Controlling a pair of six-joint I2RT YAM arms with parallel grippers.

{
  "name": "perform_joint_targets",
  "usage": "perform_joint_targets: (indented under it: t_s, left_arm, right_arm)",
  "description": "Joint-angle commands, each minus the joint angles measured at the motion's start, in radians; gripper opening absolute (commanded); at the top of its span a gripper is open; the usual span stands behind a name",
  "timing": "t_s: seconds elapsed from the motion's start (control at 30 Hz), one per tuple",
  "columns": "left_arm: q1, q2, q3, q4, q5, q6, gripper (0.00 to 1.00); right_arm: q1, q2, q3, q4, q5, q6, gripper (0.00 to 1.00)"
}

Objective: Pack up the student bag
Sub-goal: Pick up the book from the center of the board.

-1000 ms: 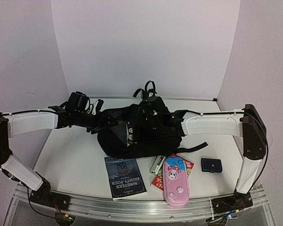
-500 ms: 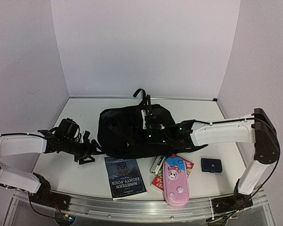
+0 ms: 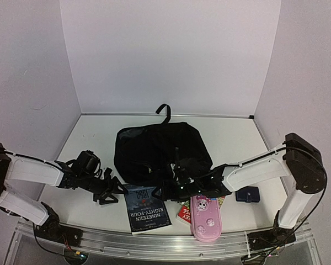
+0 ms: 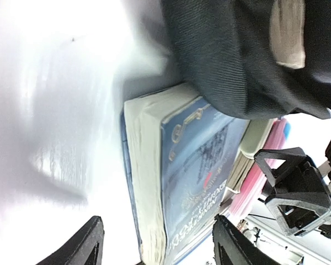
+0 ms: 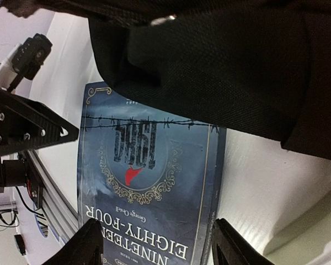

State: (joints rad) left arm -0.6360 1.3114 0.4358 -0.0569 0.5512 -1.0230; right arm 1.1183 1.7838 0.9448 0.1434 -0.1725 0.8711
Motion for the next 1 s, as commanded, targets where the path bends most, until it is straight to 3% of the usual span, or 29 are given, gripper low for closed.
perform_joint_targets:
  t_s: [0.0,0.43,0.63,0.8,0.97]
  left_arm:
    - [-0.017,0.053,0.008,0.089,0.018,-0.019,0.65]
    - [-0.053,0.207,0.037,0.196,0.084,-0.04,0.57]
    - [-0.064,0.171,0.038,0.238,0.091,-0.042,0.48]
    - [-0.065,0.116,0.048,0.192,0.068,-0.027,0.34]
    - [-0.065,0.019,0.078,-0.025,-0.026,0.001,0.08]
  right_arm:
    - [0.005,0.04,-0.014,0.064,-0.009,0.059,0.63]
    - [0.005,0.149,0.017,0.119,-0.095,0.088,0.6]
    - [0.005,0.19,0.017,0.205,-0.172,0.131,0.58]
    - [0.006,0.209,0.027,0.235,-0.196,0.147,0.57]
    - [0.006,0.191,0.019,0.234,-0.18,0.15,0.57]
